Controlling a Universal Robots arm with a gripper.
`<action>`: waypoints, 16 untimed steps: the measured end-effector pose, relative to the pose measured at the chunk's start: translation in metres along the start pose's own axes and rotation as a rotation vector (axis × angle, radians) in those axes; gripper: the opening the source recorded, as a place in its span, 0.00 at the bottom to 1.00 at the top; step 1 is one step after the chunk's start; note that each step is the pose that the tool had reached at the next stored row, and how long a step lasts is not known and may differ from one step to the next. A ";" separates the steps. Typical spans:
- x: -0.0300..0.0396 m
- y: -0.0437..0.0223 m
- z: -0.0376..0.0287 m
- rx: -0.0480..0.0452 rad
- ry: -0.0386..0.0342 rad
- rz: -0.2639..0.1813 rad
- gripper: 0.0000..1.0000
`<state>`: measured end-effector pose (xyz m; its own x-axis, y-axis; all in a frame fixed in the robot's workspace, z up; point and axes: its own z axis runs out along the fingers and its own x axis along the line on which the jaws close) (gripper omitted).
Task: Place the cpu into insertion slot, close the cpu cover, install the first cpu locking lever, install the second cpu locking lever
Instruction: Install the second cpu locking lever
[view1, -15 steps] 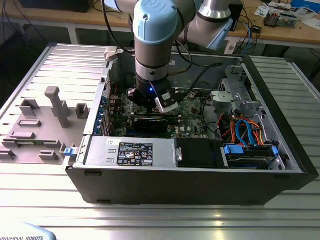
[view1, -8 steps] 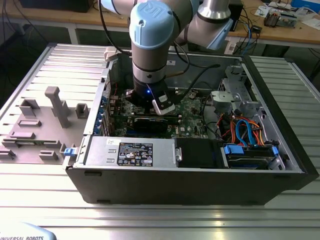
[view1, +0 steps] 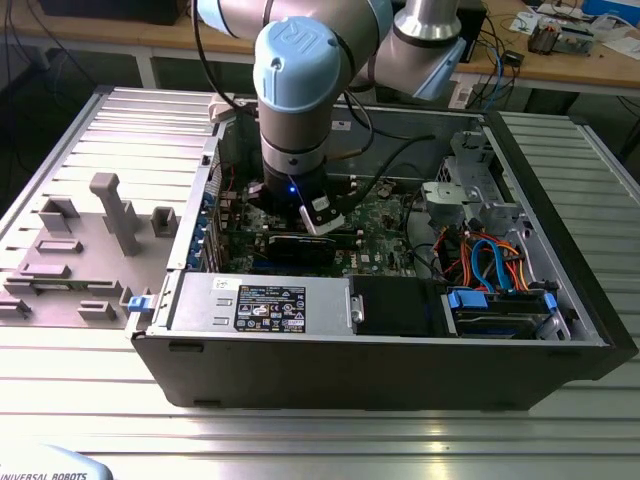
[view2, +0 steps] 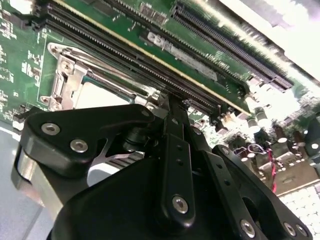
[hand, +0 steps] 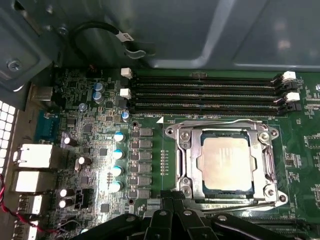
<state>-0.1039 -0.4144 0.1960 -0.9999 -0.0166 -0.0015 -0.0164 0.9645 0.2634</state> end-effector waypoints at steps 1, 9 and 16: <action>0.0000 0.0004 0.0002 -0.0019 0.0002 0.000 0.11; 0.0002 0.0045 -0.0147 -0.0019 0.0002 0.000 0.11; 0.0004 0.0122 -0.0428 -0.0020 0.0008 0.000 0.11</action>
<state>-0.1044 -0.4139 0.2405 -0.9999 -0.0165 -0.0006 -0.0161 0.9640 0.2653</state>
